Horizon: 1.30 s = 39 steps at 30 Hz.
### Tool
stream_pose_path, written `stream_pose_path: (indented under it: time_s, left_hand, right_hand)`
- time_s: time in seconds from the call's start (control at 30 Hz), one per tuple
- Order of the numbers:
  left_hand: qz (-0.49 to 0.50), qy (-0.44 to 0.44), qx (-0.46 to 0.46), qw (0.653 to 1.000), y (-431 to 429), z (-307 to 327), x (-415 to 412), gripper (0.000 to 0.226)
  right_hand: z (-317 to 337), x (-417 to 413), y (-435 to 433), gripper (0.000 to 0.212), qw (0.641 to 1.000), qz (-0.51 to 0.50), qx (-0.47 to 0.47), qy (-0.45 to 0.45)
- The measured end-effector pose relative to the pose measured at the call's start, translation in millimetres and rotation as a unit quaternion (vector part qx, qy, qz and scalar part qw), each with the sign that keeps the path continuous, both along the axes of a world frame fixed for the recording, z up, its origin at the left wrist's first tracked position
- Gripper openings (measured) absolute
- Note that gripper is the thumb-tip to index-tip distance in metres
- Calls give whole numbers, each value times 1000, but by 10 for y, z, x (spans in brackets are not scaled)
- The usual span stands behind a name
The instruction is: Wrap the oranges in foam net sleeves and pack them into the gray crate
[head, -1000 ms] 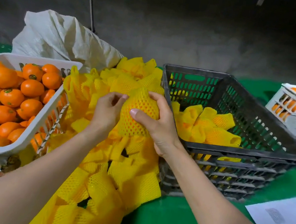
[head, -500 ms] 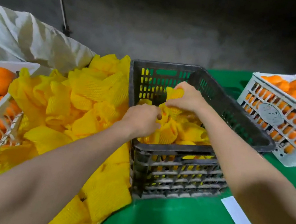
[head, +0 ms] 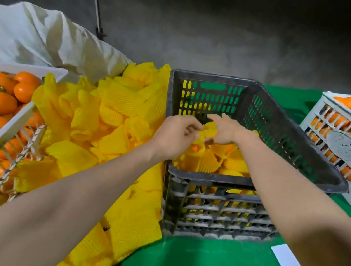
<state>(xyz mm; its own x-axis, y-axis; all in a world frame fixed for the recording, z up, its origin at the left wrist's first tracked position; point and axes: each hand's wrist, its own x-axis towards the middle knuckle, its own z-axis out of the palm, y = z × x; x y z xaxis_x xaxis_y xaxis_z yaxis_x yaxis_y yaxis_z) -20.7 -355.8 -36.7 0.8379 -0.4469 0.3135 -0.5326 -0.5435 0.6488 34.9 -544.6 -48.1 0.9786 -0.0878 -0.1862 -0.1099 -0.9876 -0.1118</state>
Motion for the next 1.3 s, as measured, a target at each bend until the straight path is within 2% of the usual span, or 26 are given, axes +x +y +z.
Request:
stream_pose_path:
  time_s: [0.07,0.13,0.23,0.33,0.4,0.47,0.53,0.6,0.73,0.8,0.87,1.0,1.1,1.17,1.2,1.3]
  left_hand:
    - [7,26,-96,995,184,37,-23,21]
    - [39,30,-141,989,441,81,-11,19]
    - [67,67,-201,975,899,171,37,16]
    - [103,87,-219,966,1330,206,56,15]
    - [131,93,-229,960,1575,176,27,14]
    - [151,96,-224,958,1798,124,-39,13]
    - [167,99,-221,956,2002,65,-119,12]
    - [184,103,-224,951,2180,24,-200,13]
    - [218,113,-238,940,2468,-9,-319,13]
    - [228,110,-242,937,2596,-14,-374,12]
    - [231,101,-234,939,2710,-22,-430,12]
    - [236,98,-224,941,2899,-44,-478,12]
    - [229,97,-214,945,2982,-64,-433,16]
    - [231,101,-208,945,2984,-83,-374,21]
    - [232,106,-203,945,2971,-96,-337,25]
    - [223,158,-199,941,2864,-114,-241,47]
  right_hand:
    - [130,-146,155,73,996,29,14,-86]
    - [260,-308,376,55,978,78,41,-188]
    - [419,-596,862,34,922,132,149,-332]
    - [436,-930,1482,22,859,219,255,-387]
    - [253,-1026,1862,21,853,274,286,-341]
    - [-38,-995,2185,24,882,303,270,-239]
    - [-368,-887,2431,30,920,289,222,-140]
    - [-656,-751,2642,39,938,273,195,-85]
    - [-1038,-451,3041,63,960,259,96,-35]
    - [-1140,-323,3172,66,968,236,79,-26]
    - [-1217,-239,3227,58,972,221,66,-33]
    - [-1216,-217,3182,37,972,200,122,-32]
    - [-1040,-232,2985,39,965,206,158,-43]
    - [-861,-289,2861,33,952,145,249,-101]
    - [-767,-342,2816,27,930,92,334,-124]
    - [-511,-588,2778,21,797,-22,596,-91]
